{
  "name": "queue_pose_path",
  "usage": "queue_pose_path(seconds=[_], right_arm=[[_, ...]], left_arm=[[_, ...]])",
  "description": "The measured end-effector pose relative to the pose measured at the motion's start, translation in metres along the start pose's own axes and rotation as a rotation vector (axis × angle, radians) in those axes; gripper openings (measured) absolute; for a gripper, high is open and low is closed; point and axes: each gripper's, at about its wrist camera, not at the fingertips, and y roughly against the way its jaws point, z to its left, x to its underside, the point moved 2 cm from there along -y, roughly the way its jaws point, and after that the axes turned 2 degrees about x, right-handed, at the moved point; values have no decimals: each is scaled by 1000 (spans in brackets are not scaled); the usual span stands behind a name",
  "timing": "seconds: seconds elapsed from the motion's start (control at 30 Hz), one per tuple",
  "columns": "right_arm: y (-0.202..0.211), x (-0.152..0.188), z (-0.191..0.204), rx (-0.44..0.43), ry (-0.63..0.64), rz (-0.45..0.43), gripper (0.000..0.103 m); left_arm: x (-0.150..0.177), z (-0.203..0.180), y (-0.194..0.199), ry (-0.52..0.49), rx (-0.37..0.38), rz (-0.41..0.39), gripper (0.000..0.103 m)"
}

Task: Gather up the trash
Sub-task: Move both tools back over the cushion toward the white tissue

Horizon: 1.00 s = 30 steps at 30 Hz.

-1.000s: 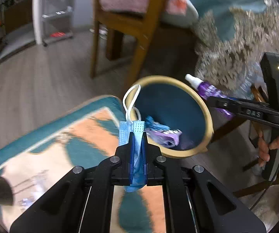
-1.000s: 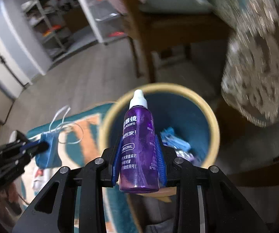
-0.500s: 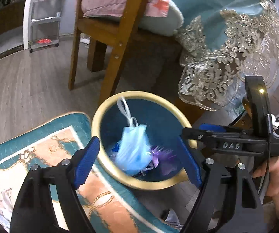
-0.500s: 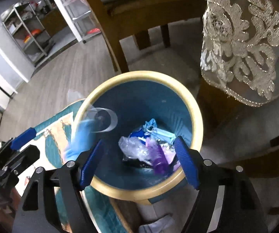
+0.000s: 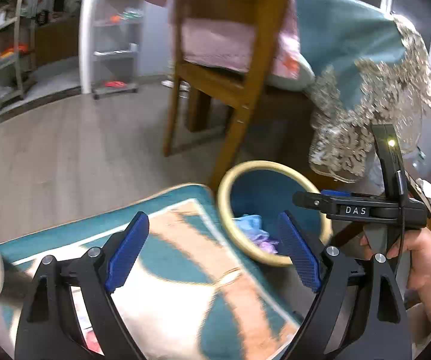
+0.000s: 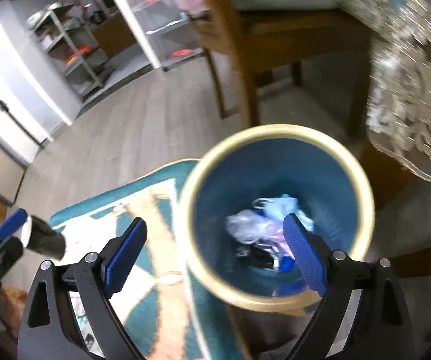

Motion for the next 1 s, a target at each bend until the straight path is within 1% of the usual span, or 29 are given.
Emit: queue_pose_path(seconds=[0.03,0.1,0.27,0.43,0.57,0.67,0.73,0.77,0.83,0.9,0.97,1.0], right_arm=[[-2,1,8,-4,12,1,92],[-4,4,25,-18,34,10,92],[-10,12,64,-50,77,36,92],[-8,22,105,-86,128,47,92],[7,26,130,-128,166,39,92],[25,32,142,-157,189,12,94],[33,41,145,-169,205,6,95],[36,47,146,-168,217,14,95],[37,56,145,-158,228,33,95],[34,63,144,-144,233,51,95],[28,70,142,-118,245,67,95],[23,74,142,-110,248,85,95]], left_arm=[[1,7,8,6,-18,-2,88],[6,27,32,10,-85,-12,89],[21,72,84,27,-218,-27,93],[39,102,119,30,-294,-12,94],[54,118,131,-7,-345,24,94],[63,127,129,-48,-349,64,94],[64,133,124,-54,-340,85,94],[65,136,122,-48,-333,91,94],[63,146,116,-4,-307,108,94],[60,150,108,21,-302,115,94],[59,149,100,2,-296,116,94],[60,149,92,4,-287,134,94]])
